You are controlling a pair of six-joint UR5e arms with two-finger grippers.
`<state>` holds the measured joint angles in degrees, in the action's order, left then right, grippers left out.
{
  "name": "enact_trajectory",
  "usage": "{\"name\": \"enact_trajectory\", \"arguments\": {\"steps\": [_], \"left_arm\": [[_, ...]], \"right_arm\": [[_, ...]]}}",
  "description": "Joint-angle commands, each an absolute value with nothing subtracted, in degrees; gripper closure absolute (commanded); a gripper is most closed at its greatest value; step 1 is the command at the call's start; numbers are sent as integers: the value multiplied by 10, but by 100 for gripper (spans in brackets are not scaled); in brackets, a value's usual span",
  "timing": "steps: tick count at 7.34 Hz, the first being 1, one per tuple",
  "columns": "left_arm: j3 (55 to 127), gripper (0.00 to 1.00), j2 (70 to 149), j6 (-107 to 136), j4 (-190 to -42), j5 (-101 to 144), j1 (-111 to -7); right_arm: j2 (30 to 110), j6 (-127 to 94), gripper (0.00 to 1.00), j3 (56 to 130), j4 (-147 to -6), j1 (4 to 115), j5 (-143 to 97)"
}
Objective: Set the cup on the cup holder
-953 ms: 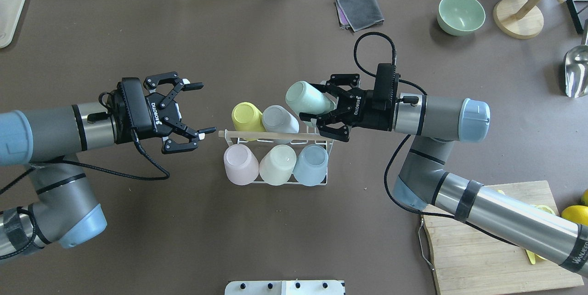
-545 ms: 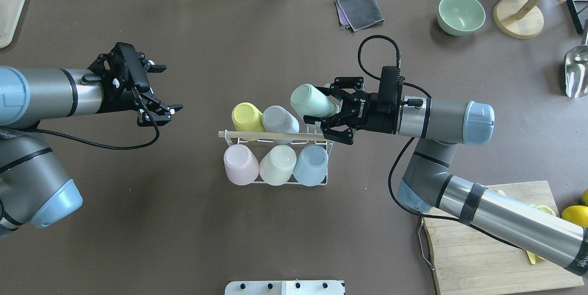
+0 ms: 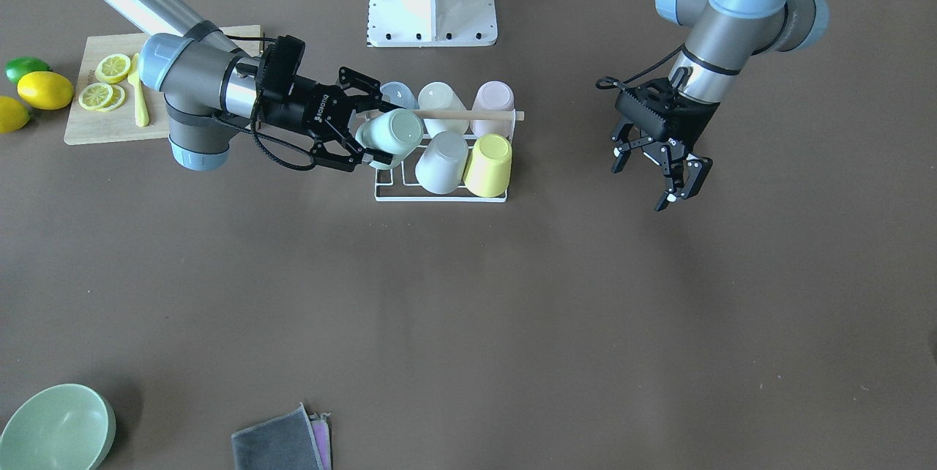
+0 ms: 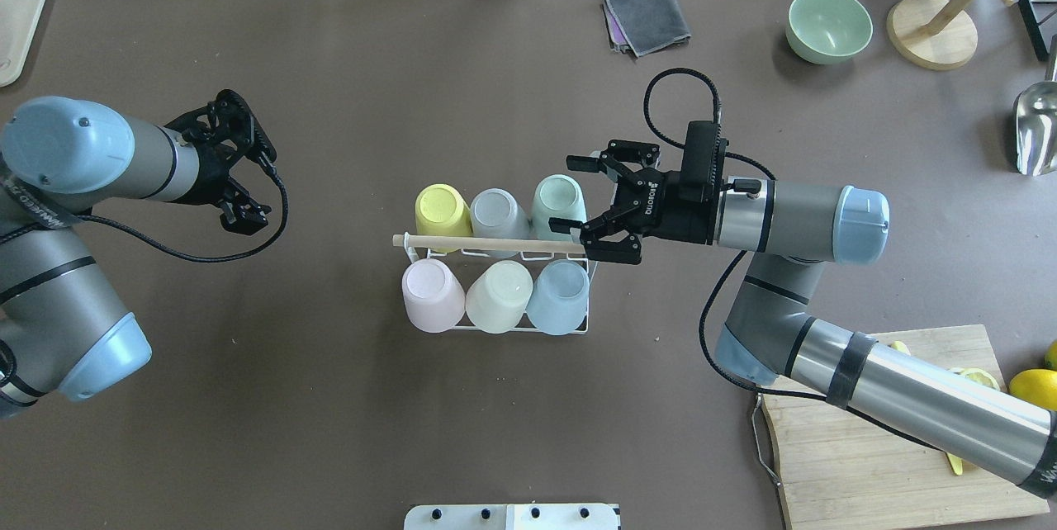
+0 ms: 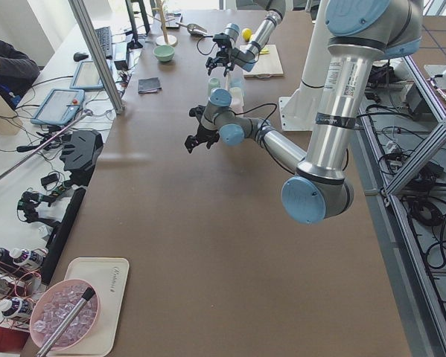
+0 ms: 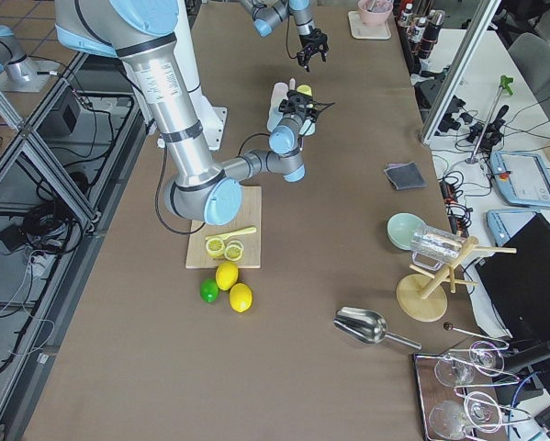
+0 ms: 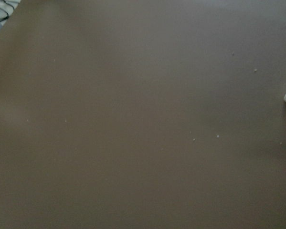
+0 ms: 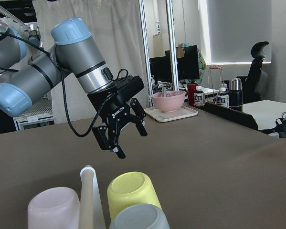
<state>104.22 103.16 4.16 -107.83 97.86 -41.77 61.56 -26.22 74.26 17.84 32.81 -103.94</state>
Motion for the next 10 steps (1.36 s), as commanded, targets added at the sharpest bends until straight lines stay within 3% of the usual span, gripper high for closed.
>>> {"name": "enact_trajectory", "arguments": {"steps": [1,5,10], "left_arm": [[1025,2,1034,46,-1023,892,-418],[1011,2,1030,46,-1015,993,-484],[928,2,985,43,-1016,1261,-739]], "right_arm": [[631,-265,0,763,179,339,-1045],[706,-275,0,782,58,465,-1233],[810,-269,0,862,-299,518,-1225]]}}
